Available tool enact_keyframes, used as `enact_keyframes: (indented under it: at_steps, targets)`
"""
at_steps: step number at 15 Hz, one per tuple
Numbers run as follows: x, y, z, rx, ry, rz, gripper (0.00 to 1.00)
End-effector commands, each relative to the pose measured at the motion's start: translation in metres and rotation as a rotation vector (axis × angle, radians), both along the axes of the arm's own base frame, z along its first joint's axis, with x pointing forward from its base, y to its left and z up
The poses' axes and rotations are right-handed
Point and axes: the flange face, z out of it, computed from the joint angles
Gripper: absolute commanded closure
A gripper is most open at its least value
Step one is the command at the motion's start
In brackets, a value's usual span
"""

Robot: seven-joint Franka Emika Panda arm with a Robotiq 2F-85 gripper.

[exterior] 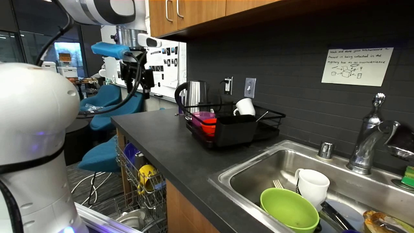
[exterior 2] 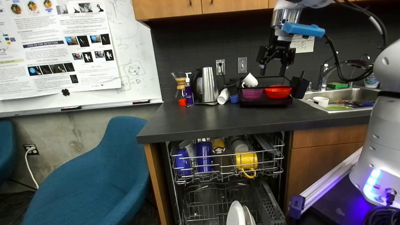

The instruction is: Put the fork in the sink

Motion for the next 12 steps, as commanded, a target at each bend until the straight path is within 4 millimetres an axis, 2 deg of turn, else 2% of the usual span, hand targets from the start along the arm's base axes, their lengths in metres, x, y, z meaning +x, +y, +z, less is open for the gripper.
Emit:
enact_keyframes:
  at_steps: [1,6,7,8,12]
  targets:
    - [0.0,0.056,0.011,-0.031,-0.021,0.095,0.0]
    - [0.0,0.125,0.012,-0.052,-0.007,0.186,0.0]
    - [-0.007,0.104,0.01,-0.058,-0.016,0.175,0.0]
    - [-0.007,0.11,0.01,-0.063,-0.015,0.182,0.0]
    - [-0.007,0.107,0.009,-0.06,-0.013,0.175,0.0]
